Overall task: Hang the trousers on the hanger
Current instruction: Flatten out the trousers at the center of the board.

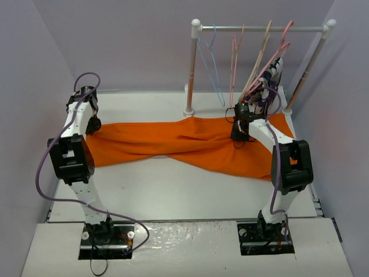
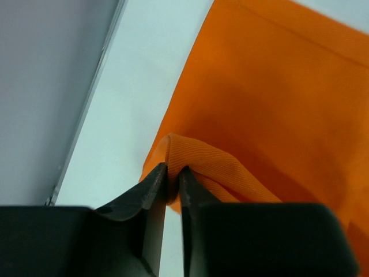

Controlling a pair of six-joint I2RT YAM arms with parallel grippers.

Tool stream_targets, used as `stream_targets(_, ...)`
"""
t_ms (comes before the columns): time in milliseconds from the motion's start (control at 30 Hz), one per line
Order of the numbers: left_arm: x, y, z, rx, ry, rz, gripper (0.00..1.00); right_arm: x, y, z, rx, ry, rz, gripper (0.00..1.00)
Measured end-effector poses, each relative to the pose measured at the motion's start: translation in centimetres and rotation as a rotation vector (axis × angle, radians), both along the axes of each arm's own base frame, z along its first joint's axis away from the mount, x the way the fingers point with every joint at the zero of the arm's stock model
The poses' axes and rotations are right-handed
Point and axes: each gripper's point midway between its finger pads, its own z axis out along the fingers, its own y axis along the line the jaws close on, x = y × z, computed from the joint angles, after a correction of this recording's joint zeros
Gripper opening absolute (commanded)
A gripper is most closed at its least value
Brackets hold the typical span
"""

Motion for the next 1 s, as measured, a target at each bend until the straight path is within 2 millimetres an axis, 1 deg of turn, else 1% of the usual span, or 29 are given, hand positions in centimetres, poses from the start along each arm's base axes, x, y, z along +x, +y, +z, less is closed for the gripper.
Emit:
stream_targets(33, 1.0, 0.0, -0.4, -0.007, -0.013, -0.007, 0.22, 0.0, 0.0, -0.2, -0.003, 0.004, 0.001, 0.34)
stream_targets(100, 3.0, 0.0, -1.5, -0.023, -0.035, -0.02, 0.39, 0.1, -0.1, -0.3, -0.006, 0.006, 0.001, 0.47)
stream_targets(200, 5.1, -0.5, -3.4, -0.067, -0.054, -0.044, 0.66, 0.1, -0.1, -0.3, -0.009, 0.004, 0.006, 0.63)
stream_targets(233, 5.4, -0.8, -3.6, -0.085, -0.066, -0.052, 0.72, 0.1, -0.1, -0.2, -0.009, 0.002, 0.01, 0.67)
stream_targets(300, 5.5, -1.4, -3.4, -0.112, -0.098, -0.066, 0.79, 0.1, 0.0, 0.2, -0.006, -0.007, 0.018, 0.74)
stream_targets(333, 5.4, -1.6, -3.1, -0.124, -0.112, -0.071, 0.8, 0.1, 0.0, 0.5, -0.004, -0.012, 0.022, 0.77)
stream_targets(400, 5.5, -2.0, -1.2, -0.13, -0.197, -0.078, 0.8, -0.1, 0.2, 1.5, 0.007, -0.037, 0.034, 0.81)
stream_targets(433, 5.0, -2.1, 0.0, -0.132, -0.24, -0.075, 0.8, -0.5, 0.2, 2.2, 0.014, -0.053, 0.038, 0.82)
stream_targets(500, 2.8, -2.3, 2.7, -0.138, -0.309, -0.057, 0.79, -1.2, 0.3, 4.4, 0.032, -0.1, 0.048, 0.84)
stream_targets(567, 1.0, -1.8, 5.6, -0.141, -0.421, -0.019, 0.76, -1.7, 0.6, 7.2, 0.063, -0.173, 0.062, 0.84)
stream_targets(633, -1.6, -0.6, 7.1, -0.149, -0.5, 0.048, 0.73, -2.4, 0.9, 10.0, 0.1, -0.249, 0.079, 0.85)
stream_targets(667, -3.1, 0.2, 7.1, -0.156, -0.522, 0.091, 0.71, -2.8, 1.1, 10.9, 0.118, -0.273, 0.086, 0.85)
stream_targets(700, -4.5, 1.0, 6.7, -0.165, -0.534, 0.138, 0.7, -3.3, 1.2, 11.6, 0.136, -0.293, 0.094, 0.85)
stream_targets(733, -5.7, 1.7, 5.6, -0.177, -0.523, 0.183, 0.69, -3.9, 1.2, 11.9, 0.151, -0.301, 0.1, 0.85)
stream_targets(800, -7.8, 2.7, 2.7, -0.211, -0.486, 0.266, 0.67, -4.8, 1.4, 12.1, 0.177, -0.305, 0.113, 0.86)
stream_targets(833, -8.6, 2.8, 0.8, -0.242, -0.459, 0.302, 0.66, -5.2, 1.6, 12.0, 0.19, -0.3, 0.123, 0.86)
stream_targets(867, -9.4, 2.6, -1.1, -0.275, -0.427, 0.332, 0.65, -5.6, 1.8, 11.8, 0.203, -0.294, 0.133, 0.86)
stream_targets(933, -11.0, 1.4, -4.8, -0.347, -0.349, 0.371, 0.64, -6.3, 2.2, 11.3, 0.225, -0.275, 0.151, 0.86)
stream_targets(967, -11.8, 0.7, -6.3, -0.381, -0.315, 0.386, 0.63, -6.6, 2.4, 11.0, 0.235, -0.265, 0.159, 0.86)
stream_targets(1000, -12.2, 0.1, -7.2, -0.403, -0.295, 0.394, 0.61, -6.9, 2.5, 10.8, 0.244, -0.258, 0.167, 0.86)
